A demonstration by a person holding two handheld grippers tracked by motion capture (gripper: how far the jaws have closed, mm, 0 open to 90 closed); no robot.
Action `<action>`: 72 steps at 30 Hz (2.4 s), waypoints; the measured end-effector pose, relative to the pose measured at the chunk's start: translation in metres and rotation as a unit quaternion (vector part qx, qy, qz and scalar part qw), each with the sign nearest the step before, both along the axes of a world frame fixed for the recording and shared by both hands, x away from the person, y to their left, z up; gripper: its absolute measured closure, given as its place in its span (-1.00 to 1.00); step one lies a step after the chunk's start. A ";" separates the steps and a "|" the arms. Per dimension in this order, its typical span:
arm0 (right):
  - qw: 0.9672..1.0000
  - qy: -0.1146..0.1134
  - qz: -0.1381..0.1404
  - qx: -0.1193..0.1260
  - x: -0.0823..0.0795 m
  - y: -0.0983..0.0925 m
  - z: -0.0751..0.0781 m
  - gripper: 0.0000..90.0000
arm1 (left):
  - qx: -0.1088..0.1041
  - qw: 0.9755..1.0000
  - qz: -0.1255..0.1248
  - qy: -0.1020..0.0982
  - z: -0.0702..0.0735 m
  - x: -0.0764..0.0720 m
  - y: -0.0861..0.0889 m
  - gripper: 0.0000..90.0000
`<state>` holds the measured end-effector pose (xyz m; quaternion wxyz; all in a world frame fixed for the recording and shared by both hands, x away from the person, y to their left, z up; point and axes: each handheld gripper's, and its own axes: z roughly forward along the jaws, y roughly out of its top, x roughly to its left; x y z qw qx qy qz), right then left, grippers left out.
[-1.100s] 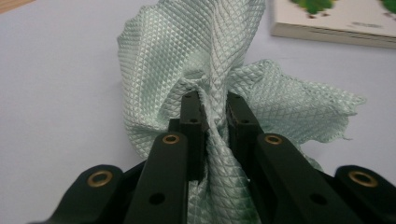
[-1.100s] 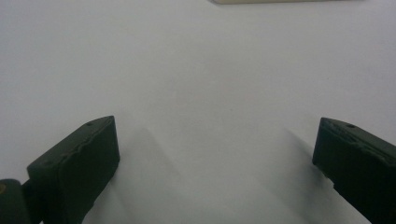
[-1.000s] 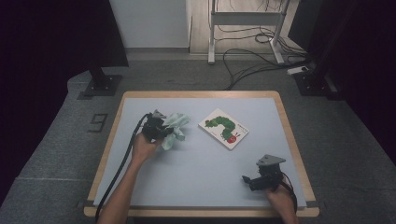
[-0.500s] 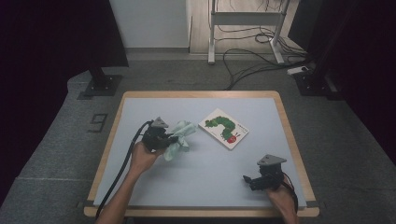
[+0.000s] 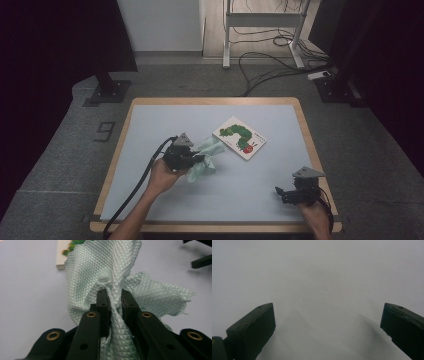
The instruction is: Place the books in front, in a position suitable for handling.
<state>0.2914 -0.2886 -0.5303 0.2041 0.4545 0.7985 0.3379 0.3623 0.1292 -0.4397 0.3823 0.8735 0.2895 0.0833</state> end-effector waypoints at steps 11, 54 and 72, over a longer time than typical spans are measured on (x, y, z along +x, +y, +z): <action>1.000 0.017 -0.004 0.008 0.003 -0.002 -0.006 -1.00 | -0.001 0.998 -0.063 0.008 -0.008 -0.022 -0.049 0.76; 0.997 -0.015 0.070 0.032 -0.004 0.020 0.015 -0.99 | 0.040 0.998 -0.050 0.010 -0.045 -0.031 -0.046 -0.55; 0.979 0.003 0.202 0.026 0.017 0.111 0.014 -0.95 | 0.096 0.994 0.051 0.000 -0.076 -0.035 0.035 -0.81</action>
